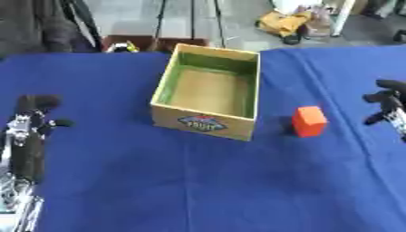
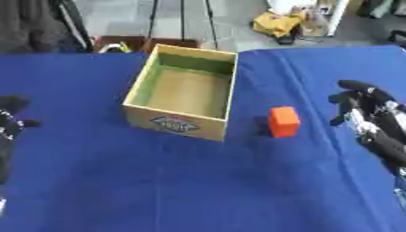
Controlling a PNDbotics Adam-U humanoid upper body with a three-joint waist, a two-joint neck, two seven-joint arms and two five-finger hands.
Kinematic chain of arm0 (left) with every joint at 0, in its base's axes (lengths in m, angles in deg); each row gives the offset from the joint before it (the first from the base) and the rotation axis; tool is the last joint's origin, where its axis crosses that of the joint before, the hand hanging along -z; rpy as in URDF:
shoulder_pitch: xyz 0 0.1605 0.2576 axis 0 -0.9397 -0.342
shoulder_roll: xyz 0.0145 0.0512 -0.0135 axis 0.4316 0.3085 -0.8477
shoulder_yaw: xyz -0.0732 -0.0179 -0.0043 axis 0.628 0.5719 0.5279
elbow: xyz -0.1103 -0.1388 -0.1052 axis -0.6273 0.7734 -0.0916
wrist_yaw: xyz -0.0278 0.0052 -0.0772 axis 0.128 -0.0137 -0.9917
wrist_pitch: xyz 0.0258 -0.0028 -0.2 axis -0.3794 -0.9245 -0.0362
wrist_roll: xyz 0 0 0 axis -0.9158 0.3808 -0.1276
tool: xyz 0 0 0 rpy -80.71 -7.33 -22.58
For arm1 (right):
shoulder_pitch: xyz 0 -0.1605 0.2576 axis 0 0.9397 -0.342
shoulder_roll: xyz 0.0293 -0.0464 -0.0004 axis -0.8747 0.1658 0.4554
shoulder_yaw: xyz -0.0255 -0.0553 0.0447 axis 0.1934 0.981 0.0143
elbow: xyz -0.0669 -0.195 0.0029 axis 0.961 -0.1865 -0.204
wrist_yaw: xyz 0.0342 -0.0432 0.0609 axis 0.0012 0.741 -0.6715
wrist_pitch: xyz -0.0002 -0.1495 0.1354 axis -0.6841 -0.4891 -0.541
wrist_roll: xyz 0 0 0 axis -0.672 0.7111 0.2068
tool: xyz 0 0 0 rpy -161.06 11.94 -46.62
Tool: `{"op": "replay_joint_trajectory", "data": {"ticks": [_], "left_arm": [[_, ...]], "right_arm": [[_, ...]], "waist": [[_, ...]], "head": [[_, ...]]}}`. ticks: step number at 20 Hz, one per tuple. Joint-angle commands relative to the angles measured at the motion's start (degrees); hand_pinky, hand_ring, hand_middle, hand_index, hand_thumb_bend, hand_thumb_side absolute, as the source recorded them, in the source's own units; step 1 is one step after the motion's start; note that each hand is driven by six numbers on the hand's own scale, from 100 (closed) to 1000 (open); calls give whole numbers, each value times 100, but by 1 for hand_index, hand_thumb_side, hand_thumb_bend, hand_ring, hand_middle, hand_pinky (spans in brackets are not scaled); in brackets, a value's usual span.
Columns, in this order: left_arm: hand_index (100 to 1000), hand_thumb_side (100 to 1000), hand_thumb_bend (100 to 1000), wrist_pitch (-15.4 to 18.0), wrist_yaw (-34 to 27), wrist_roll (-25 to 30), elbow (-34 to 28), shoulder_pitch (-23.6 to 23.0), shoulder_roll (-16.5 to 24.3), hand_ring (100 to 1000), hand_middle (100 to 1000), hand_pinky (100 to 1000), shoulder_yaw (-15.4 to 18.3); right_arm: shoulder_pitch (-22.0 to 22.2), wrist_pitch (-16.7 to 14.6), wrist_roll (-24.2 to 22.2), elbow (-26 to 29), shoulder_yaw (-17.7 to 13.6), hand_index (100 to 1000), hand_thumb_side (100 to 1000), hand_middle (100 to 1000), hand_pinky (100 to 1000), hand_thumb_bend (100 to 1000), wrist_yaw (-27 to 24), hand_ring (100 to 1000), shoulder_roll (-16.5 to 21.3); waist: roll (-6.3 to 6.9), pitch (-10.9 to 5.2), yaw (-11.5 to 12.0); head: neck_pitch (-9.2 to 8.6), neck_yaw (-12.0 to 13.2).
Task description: Pick up objects on the table and place them in the box.
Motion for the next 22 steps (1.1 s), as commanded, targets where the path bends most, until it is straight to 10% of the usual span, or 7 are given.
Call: {"op": "replay_joint_trajectory", "data": {"ticks": [1,10,22], "left_arm": [[739,802,722,3,16,22,-70,48,128,843,688,565,36],[739,802,724,-14,30,81,-62,80,172,843,688,564,-22],[740,802,723,-35,10,165,-64,150,190,844,686,564,-104]], "right_arm": [[-205,-152,-302,-62,7,917,407,726,602,310,303,880,718],[-1350,-863,-1744,-1865,452,956,307,866,747,509,1048,1000,2303],[-2362,-1424,-2267,-3393,1084,949,296,884,786,568,2289,995,2280]], "waist": [[-22,-102,1],[-54,-117,126],[-79,-53,398]], "head": [[-86,-74],[-147,-324],[-212,-611]]}}
